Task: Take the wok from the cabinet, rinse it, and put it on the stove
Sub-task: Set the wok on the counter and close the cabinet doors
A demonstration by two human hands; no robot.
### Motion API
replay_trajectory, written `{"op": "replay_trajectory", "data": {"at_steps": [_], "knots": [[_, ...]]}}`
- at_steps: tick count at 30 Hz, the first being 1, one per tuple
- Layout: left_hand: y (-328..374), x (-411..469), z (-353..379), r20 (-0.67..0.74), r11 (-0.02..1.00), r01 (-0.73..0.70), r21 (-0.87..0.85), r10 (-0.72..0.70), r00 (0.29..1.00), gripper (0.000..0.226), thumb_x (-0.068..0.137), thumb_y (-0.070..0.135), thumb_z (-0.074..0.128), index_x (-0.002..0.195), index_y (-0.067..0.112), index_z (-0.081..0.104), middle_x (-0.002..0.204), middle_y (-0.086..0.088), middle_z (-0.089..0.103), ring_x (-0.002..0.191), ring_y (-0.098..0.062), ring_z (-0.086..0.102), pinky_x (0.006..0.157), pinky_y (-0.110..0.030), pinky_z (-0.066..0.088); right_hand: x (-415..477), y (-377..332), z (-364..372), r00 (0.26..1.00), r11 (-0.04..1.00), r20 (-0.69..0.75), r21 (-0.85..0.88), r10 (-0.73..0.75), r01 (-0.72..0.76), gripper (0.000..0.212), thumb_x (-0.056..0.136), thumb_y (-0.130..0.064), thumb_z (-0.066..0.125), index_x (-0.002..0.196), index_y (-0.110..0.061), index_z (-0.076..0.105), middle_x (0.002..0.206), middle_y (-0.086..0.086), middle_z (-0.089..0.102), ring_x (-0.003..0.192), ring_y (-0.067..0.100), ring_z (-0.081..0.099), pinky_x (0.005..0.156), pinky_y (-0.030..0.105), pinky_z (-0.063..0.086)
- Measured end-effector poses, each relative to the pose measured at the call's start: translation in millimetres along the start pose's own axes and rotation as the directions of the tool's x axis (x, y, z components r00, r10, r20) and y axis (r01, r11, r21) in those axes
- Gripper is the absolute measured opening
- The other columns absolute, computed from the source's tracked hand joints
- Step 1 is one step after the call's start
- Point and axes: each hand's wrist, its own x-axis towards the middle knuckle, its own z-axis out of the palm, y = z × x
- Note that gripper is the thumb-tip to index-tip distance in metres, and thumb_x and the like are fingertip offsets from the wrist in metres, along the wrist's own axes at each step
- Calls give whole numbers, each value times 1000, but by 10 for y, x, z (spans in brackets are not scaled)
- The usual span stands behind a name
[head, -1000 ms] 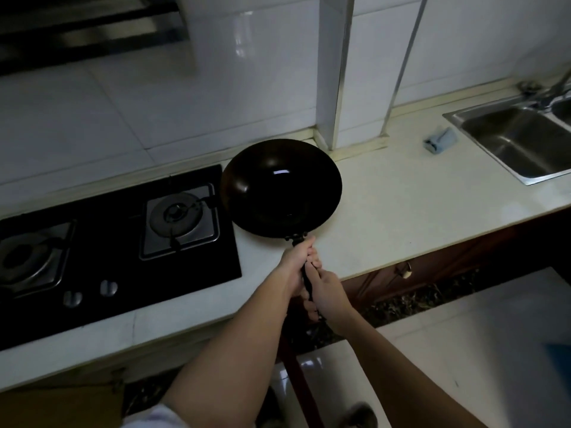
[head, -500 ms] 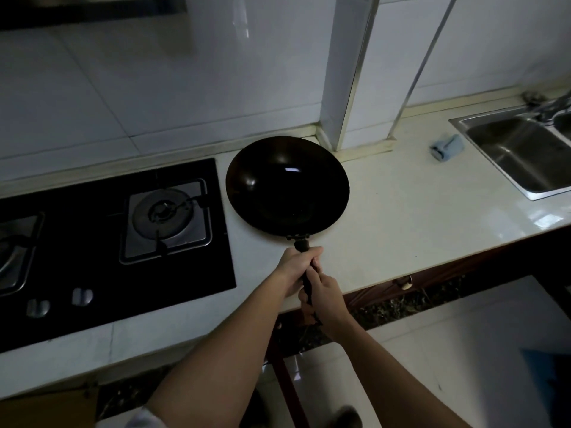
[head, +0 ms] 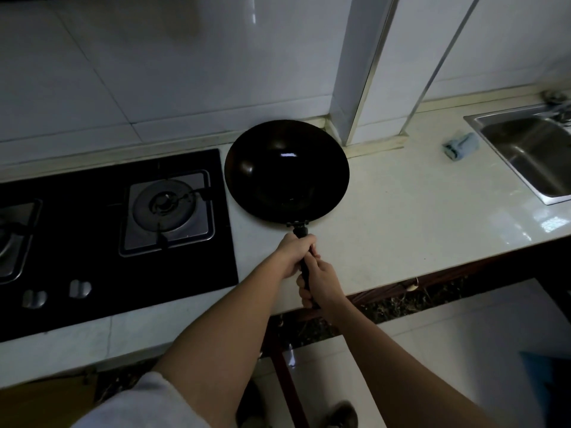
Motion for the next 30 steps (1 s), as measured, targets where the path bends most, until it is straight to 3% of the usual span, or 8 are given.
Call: {"op": "replay_trajectory", "data": {"at_steps": [6, 12, 17, 19, 22, 24, 28, 30], "knots": [[-27, -10, -51, -11, 1000, 5, -7, -5, 1000, 22, 84, 17, 61, 64, 8, 58, 61, -7, 62, 67, -23, 64, 72, -33, 54, 42, -2, 52, 999, 999, 13, 15, 42, -42, 36, 104, -39, 38, 87, -8, 48, 57, 6, 45, 41, 17, 40, 39, 24, 33], [-88, -189, -72, -16, 991, -29, -134, 27, 999, 30, 100, 35, 55, 88, 8, 61, 73, -4, 63, 68, -15, 62, 68, -26, 51, 18, -32, 95, 993, 968, -92, -244, -79, 54, 54, 105, -39, 34, 73, -2, 57, 56, 13, 59, 45, 24, 57, 45, 31, 48], [-144, -390, -136, -64, 996, -87, 6, 87, 994, 45, 102, 44, 47, 115, 5, 65, 109, -10, 70, 103, -24, 65, 89, -37, 54, -124, -54, 121, 972, 922, -157, -371, -177, 108, 41, 104, -42, 39, 89, -7, 56, 79, 17, 68, 51, 23, 64, 42, 25, 50], [-185, -496, -153, -75, 992, -108, 61, 113, 991, 45, 104, 45, 43, 112, 7, 65, 109, -10, 69, 103, -25, 65, 90, -38, 53, -217, -7, 127, 966, 917, -161, -377, -202, 129, 43, 103, -44, 41, 91, -6, 58, 81, 15, 69, 56, 24, 66, 43, 25, 52], [-269, -692, -193, -108, 982, -156, 107, 168, 980, 42, 105, 45, 41, 101, 10, 63, 100, -8, 67, 92, -25, 64, 76, -35, 53, -384, 159, 141, 951, 904, -175, -392, -254, 170, 43, 103, -44, 41, 94, -7, 62, 73, 9, 68, 54, 20, 66, 51, 30, 56], [-371, -917, -204, -138, 975, -186, 124, 202, 970, 37, 105, 43, 43, 104, 11, 61, 99, -5, 65, 92, -24, 63, 73, -33, 54, -523, 283, 126, 942, 874, -149, -439, -301, 210, 43, 104, -43, 40, 92, -8, 62, 68, 9, 68, 52, 18, 65, 57, 33, 55], [-561, -1219, -235, -173, 955, -228, 191, 261, 950, 36, 103, 38, 48, 129, 15, 57, 119, -3, 63, 97, -19, 66, 86, -39, 55, -677, 473, 56, 929, 821, -60, -490, -365, 291, 40, 103, -42, 41, 94, -11, 64, 69, 9, 69, 52, 19, 66, 62, 34, 55], [-728, -1394, -226, -236, 933, -249, 262, 312, 920, 37, 101, 40, 51, 130, 19, 59, 116, -3, 67, 97, -19, 67, 90, -38, 54, -780, 585, 18, 920, 776, 23, -529, -391, 343, 36, 102, -42, 43, 96, -13, 65, 69, 6, 70, 57, 16, 67, 64, 33, 53]]}}
